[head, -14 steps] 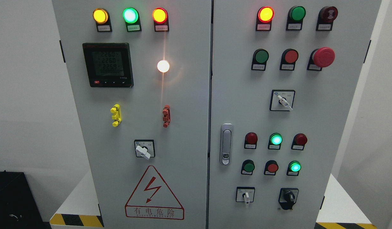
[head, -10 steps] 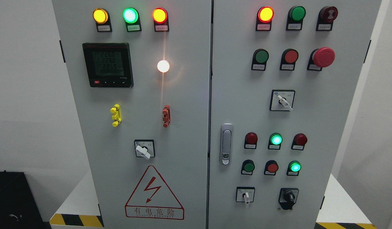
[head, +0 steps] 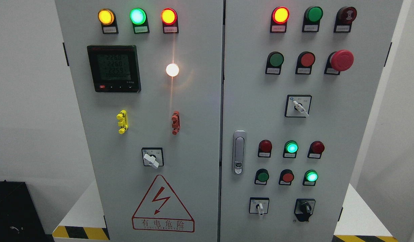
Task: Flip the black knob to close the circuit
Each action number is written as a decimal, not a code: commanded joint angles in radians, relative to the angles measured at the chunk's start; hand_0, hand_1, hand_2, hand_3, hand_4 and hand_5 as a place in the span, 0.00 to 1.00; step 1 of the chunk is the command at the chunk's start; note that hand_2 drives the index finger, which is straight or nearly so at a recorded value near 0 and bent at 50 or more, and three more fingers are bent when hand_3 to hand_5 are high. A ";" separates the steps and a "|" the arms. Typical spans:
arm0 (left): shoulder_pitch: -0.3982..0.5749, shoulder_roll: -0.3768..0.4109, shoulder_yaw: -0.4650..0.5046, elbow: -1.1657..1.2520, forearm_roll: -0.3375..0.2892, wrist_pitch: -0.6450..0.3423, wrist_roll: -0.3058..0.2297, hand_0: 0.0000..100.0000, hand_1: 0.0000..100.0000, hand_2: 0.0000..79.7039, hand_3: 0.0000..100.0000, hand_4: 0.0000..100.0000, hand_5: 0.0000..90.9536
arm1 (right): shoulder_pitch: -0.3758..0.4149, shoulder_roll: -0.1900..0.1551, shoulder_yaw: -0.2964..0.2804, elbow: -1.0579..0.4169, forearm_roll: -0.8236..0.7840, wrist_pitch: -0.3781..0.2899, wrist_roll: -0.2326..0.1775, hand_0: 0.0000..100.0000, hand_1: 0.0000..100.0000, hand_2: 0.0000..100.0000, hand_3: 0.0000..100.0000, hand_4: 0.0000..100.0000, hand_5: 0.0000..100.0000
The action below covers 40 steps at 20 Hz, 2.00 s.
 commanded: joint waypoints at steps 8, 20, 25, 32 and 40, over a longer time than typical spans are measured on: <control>0.000 0.000 0.000 0.000 0.000 0.000 0.001 0.12 0.56 0.00 0.00 0.00 0.00 | 0.054 -0.042 -0.008 -0.570 0.356 0.007 -0.002 0.00 0.15 0.18 0.29 0.26 0.08; 0.000 0.000 0.000 0.000 0.000 0.000 0.001 0.12 0.56 0.00 0.00 0.00 0.00 | 0.097 -0.044 -0.140 -1.130 0.780 -0.085 0.044 0.00 0.15 0.74 0.84 0.70 0.61; 0.000 0.000 0.000 0.000 0.000 0.000 0.001 0.12 0.56 0.00 0.00 0.00 0.00 | 0.097 -0.044 -0.179 -1.330 0.931 -0.093 0.074 0.01 0.10 0.86 0.97 0.83 0.79; 0.000 0.000 0.000 0.000 0.000 0.000 0.001 0.12 0.56 0.00 0.00 0.00 0.00 | 0.069 -0.021 -0.210 -1.597 1.074 -0.079 0.159 0.00 0.00 0.91 1.00 0.90 0.89; 0.000 0.000 0.000 0.000 0.000 0.000 0.001 0.12 0.56 0.00 0.00 0.00 0.00 | -0.078 -0.005 -0.209 -1.675 1.129 0.011 0.220 0.00 0.00 0.91 1.00 0.91 0.91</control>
